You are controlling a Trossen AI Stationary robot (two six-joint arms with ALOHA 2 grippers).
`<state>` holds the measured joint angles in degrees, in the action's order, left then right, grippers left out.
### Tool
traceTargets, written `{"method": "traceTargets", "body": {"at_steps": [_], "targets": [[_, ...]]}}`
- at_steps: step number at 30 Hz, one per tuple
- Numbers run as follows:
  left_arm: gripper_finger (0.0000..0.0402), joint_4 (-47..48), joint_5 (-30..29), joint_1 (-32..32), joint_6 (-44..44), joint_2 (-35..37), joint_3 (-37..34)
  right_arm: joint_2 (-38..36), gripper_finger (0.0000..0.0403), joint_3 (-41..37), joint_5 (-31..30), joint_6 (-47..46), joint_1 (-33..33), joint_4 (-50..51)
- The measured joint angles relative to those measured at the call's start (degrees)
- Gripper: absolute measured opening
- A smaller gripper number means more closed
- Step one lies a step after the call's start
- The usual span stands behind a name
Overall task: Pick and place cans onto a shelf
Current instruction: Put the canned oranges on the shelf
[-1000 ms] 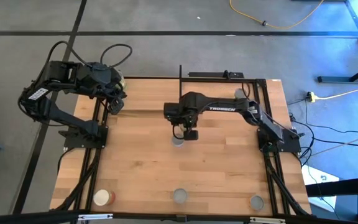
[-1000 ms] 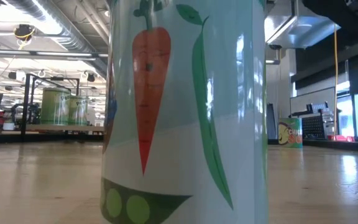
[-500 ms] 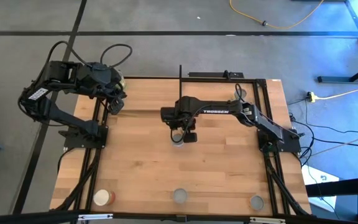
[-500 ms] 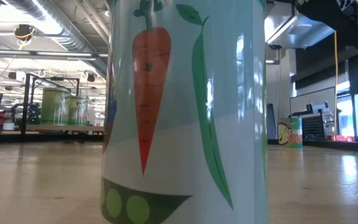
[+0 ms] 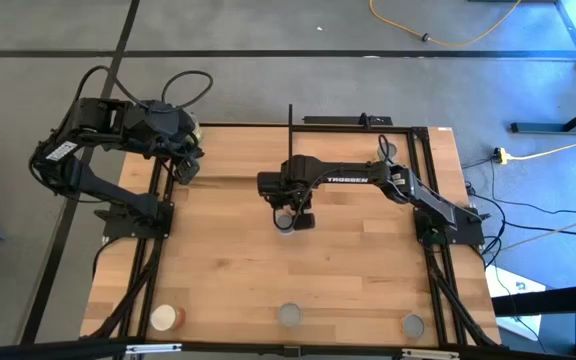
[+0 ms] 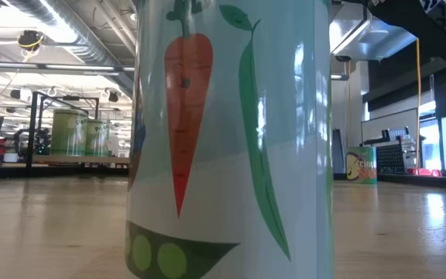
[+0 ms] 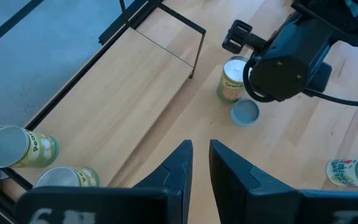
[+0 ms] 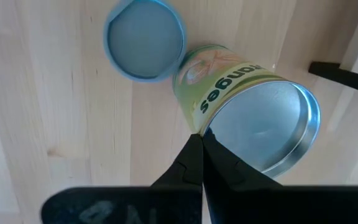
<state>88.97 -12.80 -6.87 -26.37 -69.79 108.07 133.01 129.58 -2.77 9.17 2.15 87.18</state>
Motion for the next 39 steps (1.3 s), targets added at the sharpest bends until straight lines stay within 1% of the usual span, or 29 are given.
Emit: {"method": "traceTargets", "body": {"at_steps": [4,12,19,22,28,31,33,36,39], "targets": [[0.0047,0.0,0.0,0.0,0.0,0.0,0.0,0.0,0.0,-0.3,0.0,0.0,0.0,-0.5],[0.0047,0.0,0.0,0.0,0.0,0.0,0.0,-0.3,0.0,-4.6,-0.2,0.0,0.0,-1.9],[0.0047,0.0,0.0,0.0,0.0,0.0,0.0,-0.1,0.0002,-3.7,-0.2,-0.1,0.0,-1.7],[0.0047,0.0,0.0,0.0,0.0,0.0,0.0,-0.1,0.0015,-3.7,-0.2,-0.2,0.0,-1.7],[0.0047,0.0,0.0,0.0,-0.1,0.0,0.0,0.0,0.0054,-3.7,-0.2,-0.1,0.0,-1.6],[0.0047,0.1,0.0,0.0,-0.1,0.0,0.0,0.0,0.007,-3.5,-0.1,-0.5,-0.1,0.4],[0.0047,0.1,0.0,0.0,-0.1,0.0,0.0,0.3,0.0073,-2.6,-0.1,-0.4,-0.1,3.5],[0.0047,0.1,0.0,0.0,-0.1,0.0,0.0,-0.4,0.0075,-0.8,0.3,-1.4,-0.1,2.8],[0.0047,0.2,0.0,0.0,-0.1,0.0,0.0,-1.3,0.0075,3.0,2.1,-2.0,-0.1,2.7]]}}
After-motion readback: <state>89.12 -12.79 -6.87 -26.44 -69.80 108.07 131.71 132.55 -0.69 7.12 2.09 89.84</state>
